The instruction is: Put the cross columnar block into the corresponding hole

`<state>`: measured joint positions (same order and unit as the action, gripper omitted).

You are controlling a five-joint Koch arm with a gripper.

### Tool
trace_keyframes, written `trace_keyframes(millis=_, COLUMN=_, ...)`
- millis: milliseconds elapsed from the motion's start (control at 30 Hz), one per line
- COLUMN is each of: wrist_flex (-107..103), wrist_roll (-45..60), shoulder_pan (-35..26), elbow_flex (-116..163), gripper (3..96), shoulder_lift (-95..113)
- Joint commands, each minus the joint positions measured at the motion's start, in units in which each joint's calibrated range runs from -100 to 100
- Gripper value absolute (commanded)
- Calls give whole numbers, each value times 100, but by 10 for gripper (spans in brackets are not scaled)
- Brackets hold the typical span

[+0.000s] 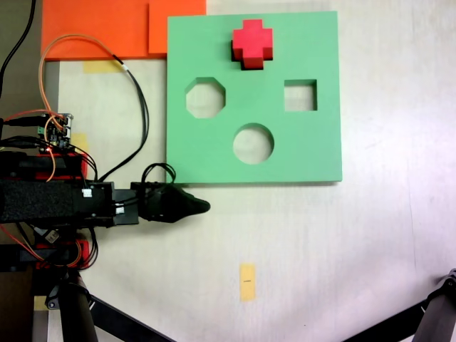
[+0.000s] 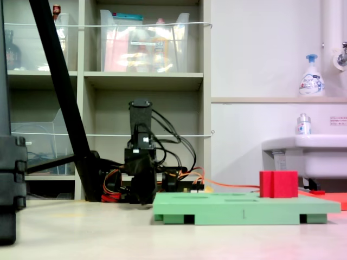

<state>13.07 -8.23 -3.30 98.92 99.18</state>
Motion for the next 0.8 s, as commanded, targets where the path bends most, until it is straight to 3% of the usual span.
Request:
trace_keyframes(millis=33, wrist_flex=-1004, wrist_roll=137, shoulder_pan=-24, elbow_flex=108, gripper=481, shoulder_lift=82)
trace_keyframes(millis=800, wrist_flex=-1061, wrist_roll=132, shoulder_pan=-5, elbow_flex=108, gripper=491, shoulder_lift=82)
